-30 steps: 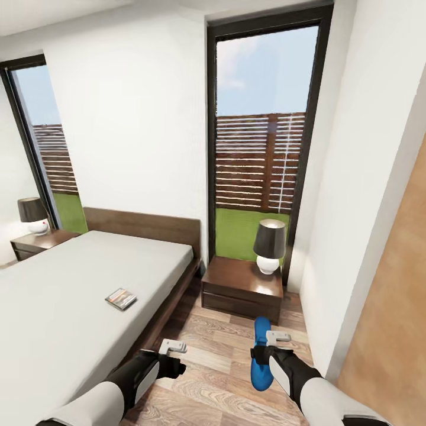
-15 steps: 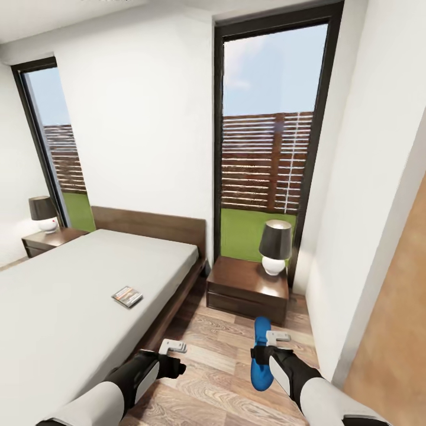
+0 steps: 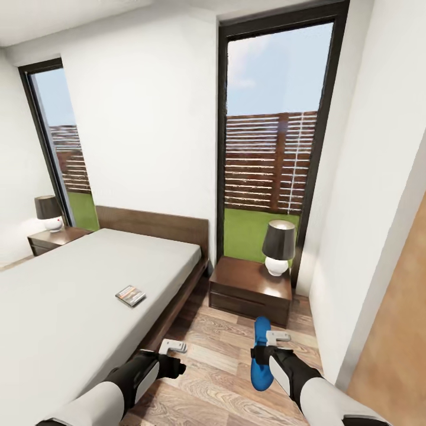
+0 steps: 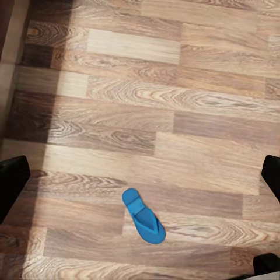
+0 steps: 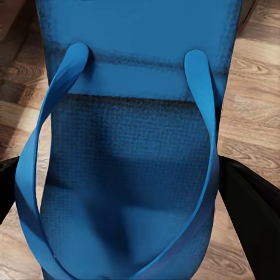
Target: In the bedroom, move the book from the bed onto either nightstand, and place the two sandals side by side next to the bed.
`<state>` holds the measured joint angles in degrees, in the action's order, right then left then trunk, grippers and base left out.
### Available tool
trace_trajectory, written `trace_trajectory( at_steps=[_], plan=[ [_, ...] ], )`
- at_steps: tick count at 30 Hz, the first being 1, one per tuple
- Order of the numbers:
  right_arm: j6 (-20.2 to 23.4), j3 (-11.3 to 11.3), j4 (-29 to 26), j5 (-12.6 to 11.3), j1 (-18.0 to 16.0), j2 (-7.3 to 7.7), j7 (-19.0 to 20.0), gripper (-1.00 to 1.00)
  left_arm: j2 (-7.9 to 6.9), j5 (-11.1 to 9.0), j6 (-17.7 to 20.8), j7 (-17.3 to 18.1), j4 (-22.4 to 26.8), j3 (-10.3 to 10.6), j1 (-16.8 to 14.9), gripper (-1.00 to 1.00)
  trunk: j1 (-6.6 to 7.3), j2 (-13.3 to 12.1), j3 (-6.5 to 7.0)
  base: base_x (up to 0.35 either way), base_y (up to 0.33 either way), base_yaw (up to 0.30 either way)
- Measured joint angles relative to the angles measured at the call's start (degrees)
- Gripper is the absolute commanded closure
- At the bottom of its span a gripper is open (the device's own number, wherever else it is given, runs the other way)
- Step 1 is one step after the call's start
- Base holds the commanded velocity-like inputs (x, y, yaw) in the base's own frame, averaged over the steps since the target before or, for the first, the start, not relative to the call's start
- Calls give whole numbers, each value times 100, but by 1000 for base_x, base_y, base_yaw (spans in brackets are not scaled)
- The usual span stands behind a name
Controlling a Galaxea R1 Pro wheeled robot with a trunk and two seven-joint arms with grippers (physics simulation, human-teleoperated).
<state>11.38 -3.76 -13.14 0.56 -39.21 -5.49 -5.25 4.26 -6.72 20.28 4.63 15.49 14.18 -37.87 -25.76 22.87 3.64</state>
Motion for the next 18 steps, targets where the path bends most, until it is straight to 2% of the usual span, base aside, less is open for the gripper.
trace_trajectory(
  at_steps=[8, 18],
  plan=[
    [-1, 0, 0, 0, 0, 0, 0, 100, 0, 0, 0, 0, 1, 0, 0, -100, 0, 0, 0, 0, 0, 218],
    [1, 0, -2, -1, 1, 0, 0, 100, 1, 1, -1, 0, -2, 0, -1, -100, 0, 0, 0, 0, 0, 53]
  ],
)
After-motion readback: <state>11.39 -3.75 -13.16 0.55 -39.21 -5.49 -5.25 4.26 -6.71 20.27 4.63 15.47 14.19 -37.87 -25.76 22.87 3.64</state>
